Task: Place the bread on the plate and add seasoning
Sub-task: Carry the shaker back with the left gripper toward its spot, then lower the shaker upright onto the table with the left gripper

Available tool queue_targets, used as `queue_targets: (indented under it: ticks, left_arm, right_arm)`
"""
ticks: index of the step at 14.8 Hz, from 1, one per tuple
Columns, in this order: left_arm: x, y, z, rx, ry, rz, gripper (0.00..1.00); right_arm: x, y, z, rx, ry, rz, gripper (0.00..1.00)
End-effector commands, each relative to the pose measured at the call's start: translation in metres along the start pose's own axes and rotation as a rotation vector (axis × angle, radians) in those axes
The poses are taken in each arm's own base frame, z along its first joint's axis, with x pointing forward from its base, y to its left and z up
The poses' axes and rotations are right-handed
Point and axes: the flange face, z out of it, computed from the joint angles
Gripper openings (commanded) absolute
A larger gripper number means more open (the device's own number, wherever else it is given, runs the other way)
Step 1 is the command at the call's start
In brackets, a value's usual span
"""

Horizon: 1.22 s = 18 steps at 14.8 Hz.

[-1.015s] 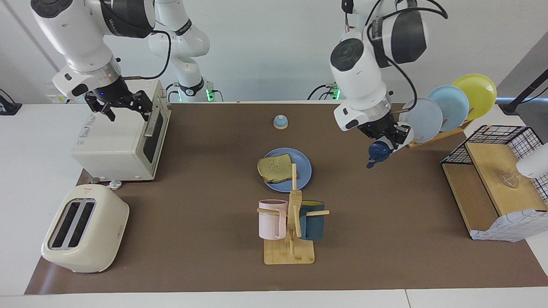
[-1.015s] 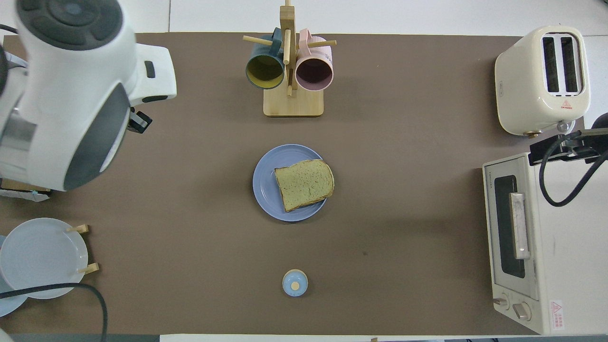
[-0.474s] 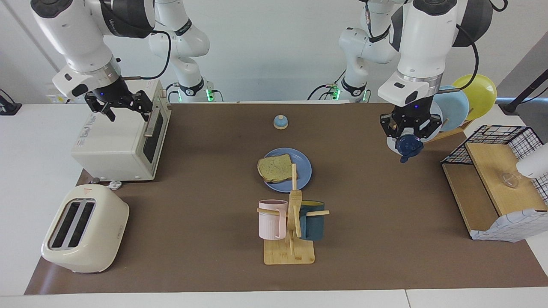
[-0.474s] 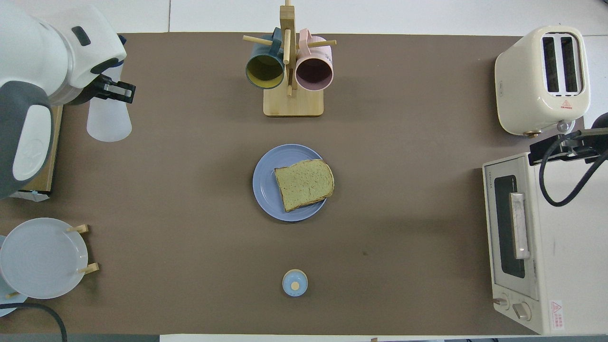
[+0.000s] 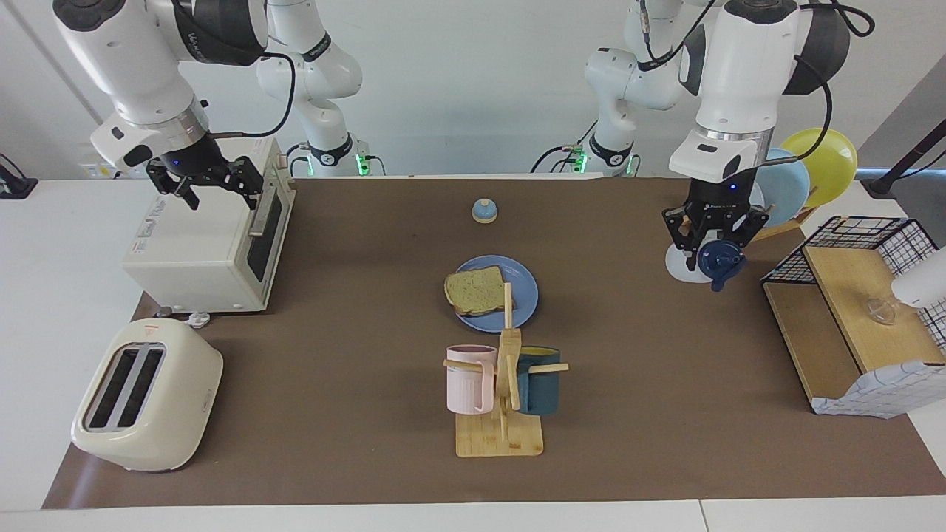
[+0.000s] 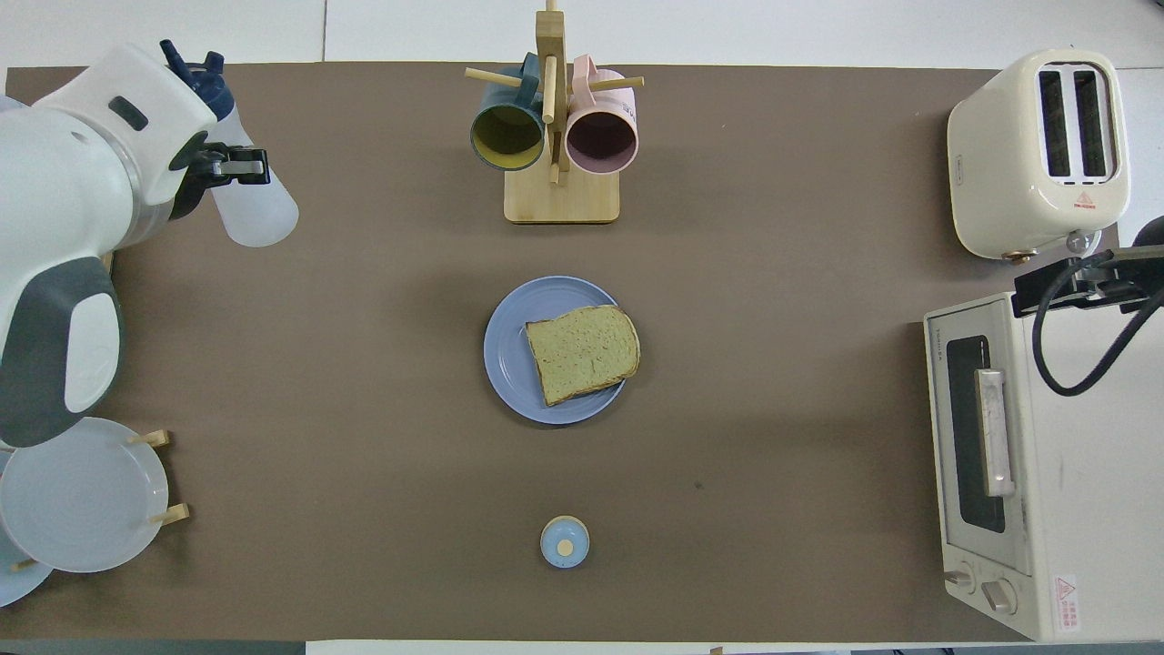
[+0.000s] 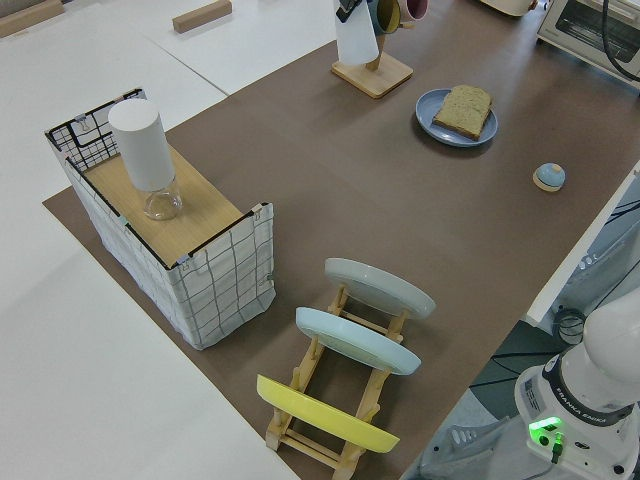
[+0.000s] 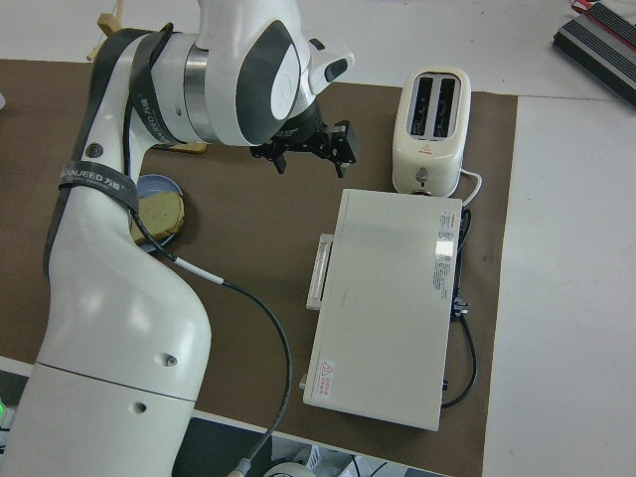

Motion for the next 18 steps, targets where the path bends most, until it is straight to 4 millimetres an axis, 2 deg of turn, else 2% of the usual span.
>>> queue_targets:
  ticks: [1,7,10,16,18]
  left_arm:
    - [-0.032,-0.009,0.001,-0.077,0.088,-0.076,0.11]
    - [-0.058,-0.006,0.033,-0.127,0.214,-0.091,0.11]
    - [-0.077,0.001,0.065,-0.139,0.260,-0.085,0.11]
    - [-0.100,0.008,0.117,-0.141,0.336,-0.057,0.11]
    - [-0.110,0.012,0.139,-0.140,0.363,-0.034,0.11]
  right_arm:
    - [-0.004,0.002,0.000,0.013,-0.006,-0.020,1.00]
    - [-0.004,0.002,0.000,0.013,-0.006,-0.020,1.00]
    - [-0.004,0.002,0.000,0.013,-0.006,-0.020,1.00]
    - [-0.004,0.002,0.000,0.013,-0.006,-0.020,1.00]
    - [-0.004,0.002,0.000,0.013,-0.006,-0.020,1.00]
